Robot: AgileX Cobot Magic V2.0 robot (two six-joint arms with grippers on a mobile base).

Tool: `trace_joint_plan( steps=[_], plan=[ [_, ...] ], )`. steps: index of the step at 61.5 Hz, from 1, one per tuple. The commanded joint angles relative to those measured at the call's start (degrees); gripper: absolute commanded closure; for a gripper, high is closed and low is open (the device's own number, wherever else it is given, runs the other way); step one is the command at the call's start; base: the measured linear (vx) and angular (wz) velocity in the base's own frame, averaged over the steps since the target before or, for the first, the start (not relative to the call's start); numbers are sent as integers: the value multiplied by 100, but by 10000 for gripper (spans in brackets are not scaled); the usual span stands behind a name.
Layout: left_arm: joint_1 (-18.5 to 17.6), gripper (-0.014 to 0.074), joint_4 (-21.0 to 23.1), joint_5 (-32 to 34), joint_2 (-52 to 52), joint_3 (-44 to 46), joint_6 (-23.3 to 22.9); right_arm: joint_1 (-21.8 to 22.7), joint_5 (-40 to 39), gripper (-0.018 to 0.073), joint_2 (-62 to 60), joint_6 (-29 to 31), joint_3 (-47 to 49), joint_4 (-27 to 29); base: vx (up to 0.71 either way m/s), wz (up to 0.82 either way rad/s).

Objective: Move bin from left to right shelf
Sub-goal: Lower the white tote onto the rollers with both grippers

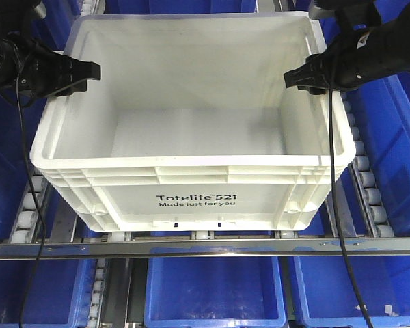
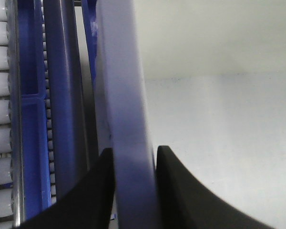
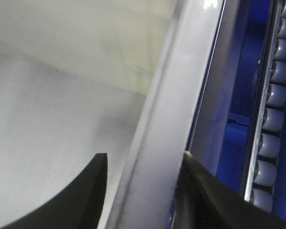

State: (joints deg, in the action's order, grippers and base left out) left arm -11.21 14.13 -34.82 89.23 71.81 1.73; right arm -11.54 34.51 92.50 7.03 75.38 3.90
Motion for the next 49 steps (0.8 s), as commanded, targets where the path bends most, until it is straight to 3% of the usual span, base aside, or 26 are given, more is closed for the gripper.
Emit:
trace_joint_plan(
  steps=[1,29,41,49],
  plan=[
    [-39,601,143,484,-256,231,188,38,-587,564,-223,68,236,-331,0,0],
    [-39,569,137,496,-256,231,193,38,-594,554,-223,24,236,-356,0,0],
    [-39,470,132,511,-256,231,382,38,-594,497,-223,24,236,-356,0,0],
    [-39,375,132,511,-256,231,406,38,-594,406,-223,48,236,-390,0,0]
  ],
)
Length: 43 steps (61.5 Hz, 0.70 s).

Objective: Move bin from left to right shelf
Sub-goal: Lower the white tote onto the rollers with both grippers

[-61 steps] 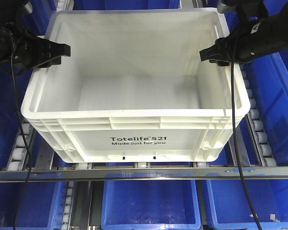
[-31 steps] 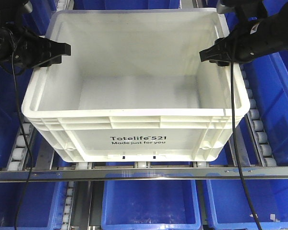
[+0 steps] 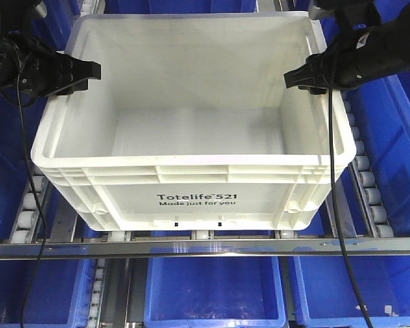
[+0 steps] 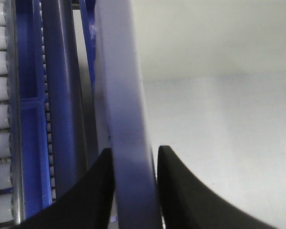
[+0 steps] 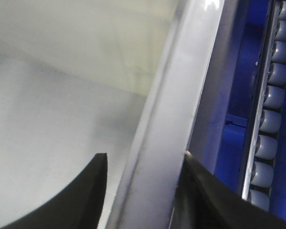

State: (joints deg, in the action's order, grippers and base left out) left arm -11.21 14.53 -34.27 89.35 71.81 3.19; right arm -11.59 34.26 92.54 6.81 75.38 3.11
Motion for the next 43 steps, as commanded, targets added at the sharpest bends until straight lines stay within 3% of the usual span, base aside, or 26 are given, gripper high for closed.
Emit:
trace_joint_plan(
  steps=[1,13,23,43],
  plan=[
    [-39,360,91,455,-268,231,259,44,-569,393,-227,70,236,-277,0,0],
    [-39,253,91,538,-268,231,259,44,-588,183,-227,65,236,-311,0,0],
    [-39,224,98,654,-268,231,259,44,-649,41,-227,39,236,-311,0,0],
    [-39,225,98,628,-538,231,259,44,-567,1,-520,39,236,-311,0,0]
  ],
)
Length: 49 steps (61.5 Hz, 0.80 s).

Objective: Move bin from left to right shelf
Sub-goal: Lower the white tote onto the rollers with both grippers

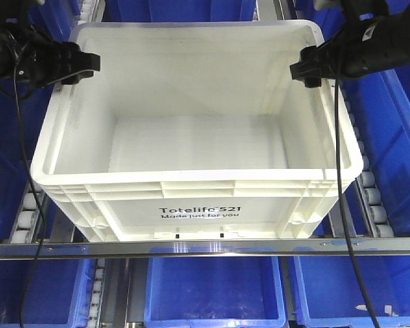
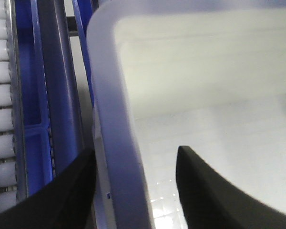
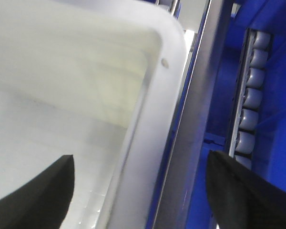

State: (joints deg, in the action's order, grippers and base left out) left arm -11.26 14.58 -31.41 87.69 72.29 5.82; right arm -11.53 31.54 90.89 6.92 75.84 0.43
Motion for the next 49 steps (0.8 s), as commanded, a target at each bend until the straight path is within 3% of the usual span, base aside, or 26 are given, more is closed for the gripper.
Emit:
trace_joint_plan(
  steps=[1,49],
  plan=[
    [-34,225,93,342,-392,183,-4,37,-276,1,-376,28,190,-43,0,0],
    [-34,248,93,198,-606,183,97,37,-85,1,-735,-343,190,-9,0,0]
  ],
)
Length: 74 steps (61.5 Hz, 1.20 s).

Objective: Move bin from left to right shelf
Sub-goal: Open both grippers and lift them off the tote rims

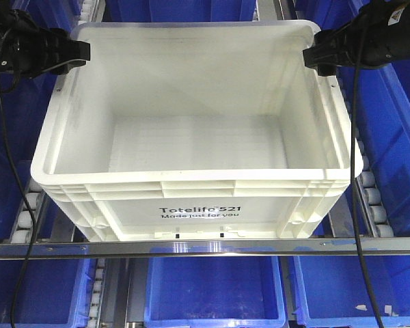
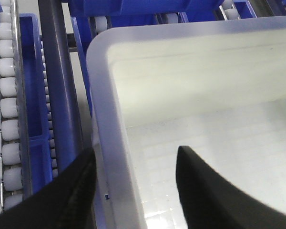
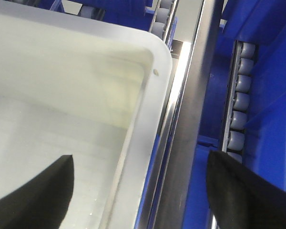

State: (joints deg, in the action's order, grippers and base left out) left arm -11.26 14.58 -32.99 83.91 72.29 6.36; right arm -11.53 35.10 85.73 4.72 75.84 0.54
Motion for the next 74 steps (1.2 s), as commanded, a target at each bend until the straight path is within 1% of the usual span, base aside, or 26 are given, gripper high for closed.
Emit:
trace_joint_plan(
  steps=[1,9,15,23,32,40,44,48,55,63,68,74],
  plan=[
    [-34,251,93,356,-228,183,44,37,-462,1,-235,-137,190,-20,0,0],
    [-34,280,86,257,-228,171,60,31,-921,1,-429,-183,-87,-7,0,0],
    [-34,297,86,459,-351,-52,102,31,-1308,1,-689,-184,-506,-7,0,0],
    [-34,299,86,993,-700,-601,159,31,-1941,1,-1125,-173,-1128,-54,0,0],
    [-34,299,82,1709,-1262,-1310,210,31,-2328,1,-1591,-155,-1684,-54,0,0],
    [-34,299,74,2351,-1870,-2072,477,31,-2765,1,-2054,4,-2212,-54,0,0],
    [-34,299,74,2557,-2198,-2459,616,31,-3001,1,-2321,76,-2505,-54,0,0],
    [-34,299,74,2689,-2540,-2849,642,31,-3198,1,-2622,126,-2829,-54,0,0],
    [-34,299,74,2742,-3164,-3549,642,31,-3568,1,-3248,130,-3521,-54,0,0],
    [-34,299,87,2699,-4041,-4303,642,31,-3760,1,-4005,130,-4378,-54,0,0],
    [-34,299,87,2533,-4656,-4637,642,31,-3774,1,-4544,130,-4874,-54,0,0],
    [-34,299,87,2224,-5362,-4838,642,31,-3774,1,-5226,197,-5412,-54,0,0]
  ],
)
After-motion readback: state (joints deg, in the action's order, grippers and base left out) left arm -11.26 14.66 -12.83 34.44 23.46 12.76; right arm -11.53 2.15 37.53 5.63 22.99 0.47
